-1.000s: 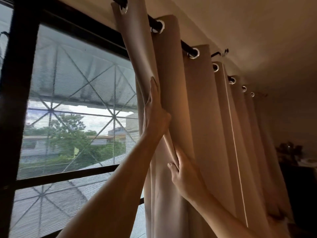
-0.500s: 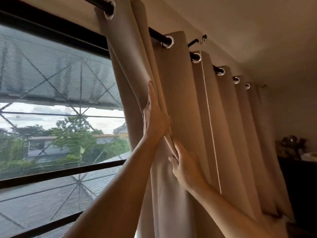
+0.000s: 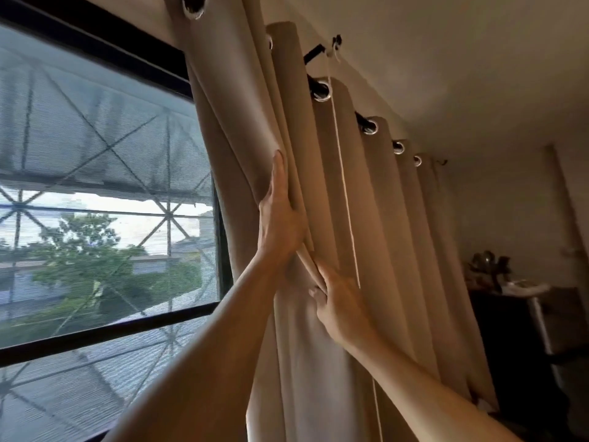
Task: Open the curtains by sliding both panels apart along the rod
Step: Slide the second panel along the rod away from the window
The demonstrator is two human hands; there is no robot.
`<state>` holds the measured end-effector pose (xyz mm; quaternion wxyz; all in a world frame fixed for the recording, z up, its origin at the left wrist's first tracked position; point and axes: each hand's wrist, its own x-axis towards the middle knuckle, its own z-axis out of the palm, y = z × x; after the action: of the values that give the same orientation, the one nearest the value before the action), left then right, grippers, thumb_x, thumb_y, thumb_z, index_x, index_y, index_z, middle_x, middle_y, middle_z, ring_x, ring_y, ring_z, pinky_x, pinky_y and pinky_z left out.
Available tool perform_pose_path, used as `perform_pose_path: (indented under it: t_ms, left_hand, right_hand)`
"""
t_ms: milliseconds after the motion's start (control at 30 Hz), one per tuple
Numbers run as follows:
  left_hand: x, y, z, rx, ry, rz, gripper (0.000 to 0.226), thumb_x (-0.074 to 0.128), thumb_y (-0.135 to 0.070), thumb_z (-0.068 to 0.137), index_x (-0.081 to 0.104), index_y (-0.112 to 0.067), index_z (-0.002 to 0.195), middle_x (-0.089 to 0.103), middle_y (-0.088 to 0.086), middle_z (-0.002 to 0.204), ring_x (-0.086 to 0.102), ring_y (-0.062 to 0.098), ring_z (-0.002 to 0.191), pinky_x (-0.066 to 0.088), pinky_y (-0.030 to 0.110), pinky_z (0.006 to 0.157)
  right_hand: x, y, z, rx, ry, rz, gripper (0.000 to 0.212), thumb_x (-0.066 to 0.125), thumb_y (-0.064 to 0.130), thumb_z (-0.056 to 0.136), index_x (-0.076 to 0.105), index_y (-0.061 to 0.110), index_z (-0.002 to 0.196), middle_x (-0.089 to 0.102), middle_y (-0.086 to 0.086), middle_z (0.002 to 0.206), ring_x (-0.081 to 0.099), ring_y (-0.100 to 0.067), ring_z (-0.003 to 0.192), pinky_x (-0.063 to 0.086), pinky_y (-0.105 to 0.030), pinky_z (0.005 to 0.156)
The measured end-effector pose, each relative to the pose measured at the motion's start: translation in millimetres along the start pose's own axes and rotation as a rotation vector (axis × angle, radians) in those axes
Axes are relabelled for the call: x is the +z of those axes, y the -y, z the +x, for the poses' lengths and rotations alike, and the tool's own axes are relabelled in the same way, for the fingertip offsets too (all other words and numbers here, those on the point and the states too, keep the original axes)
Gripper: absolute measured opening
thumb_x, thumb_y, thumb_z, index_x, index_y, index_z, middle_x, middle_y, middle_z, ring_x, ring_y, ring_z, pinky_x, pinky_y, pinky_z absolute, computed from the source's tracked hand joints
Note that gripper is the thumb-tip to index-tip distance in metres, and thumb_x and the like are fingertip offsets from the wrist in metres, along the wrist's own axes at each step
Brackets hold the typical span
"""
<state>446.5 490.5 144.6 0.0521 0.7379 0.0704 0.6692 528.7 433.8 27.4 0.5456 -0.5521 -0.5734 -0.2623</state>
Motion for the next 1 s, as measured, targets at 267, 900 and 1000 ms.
perform_pose_path:
  t_ms: [267,900,1000]
  left_hand:
    - [79,24,16,-0.045,0.098,-0.129,0.093,0.045,0.01,0.087,0.0,-0.04,0.151,0.03,0.0,0.157,0.039,0.02,0.138,0.041,0.045,0.11]
    - [224,56,59,-0.095,0.029,0.016,0.092,0.047,0.008,0.085,0.004,-0.036,0.153,0.047,0.008,0.147,0.054,0.026,0.124,0.047,0.038,0.101]
    - [235,56,61,-0.105,0.011,0.047,0.09,0.044,0.008,0.085,0.005,-0.035,0.154,0.046,0.008,0.147,0.051,0.025,0.126,0.043,0.028,0.098]
  right_hand:
    - [-9,-73,28,0.079,-0.009,-0.059,0.048,0.062,0.006,0.087,0.048,0.018,0.131,0.066,-0.007,0.111,0.064,-0.017,0.091,0.031,0.01,0.064]
    - [-21,-228,104,-0.095,-0.052,-0.019,0.051,0.063,0.004,0.083,0.051,0.025,0.127,0.068,0.0,0.104,0.064,-0.012,0.088,0.048,-0.021,0.08]
    - [-22,-241,110,-0.12,-0.057,-0.008,0.05,0.067,0.006,0.081,0.053,0.023,0.126,0.069,-0.003,0.111,0.065,-0.015,0.093,0.046,-0.021,0.085]
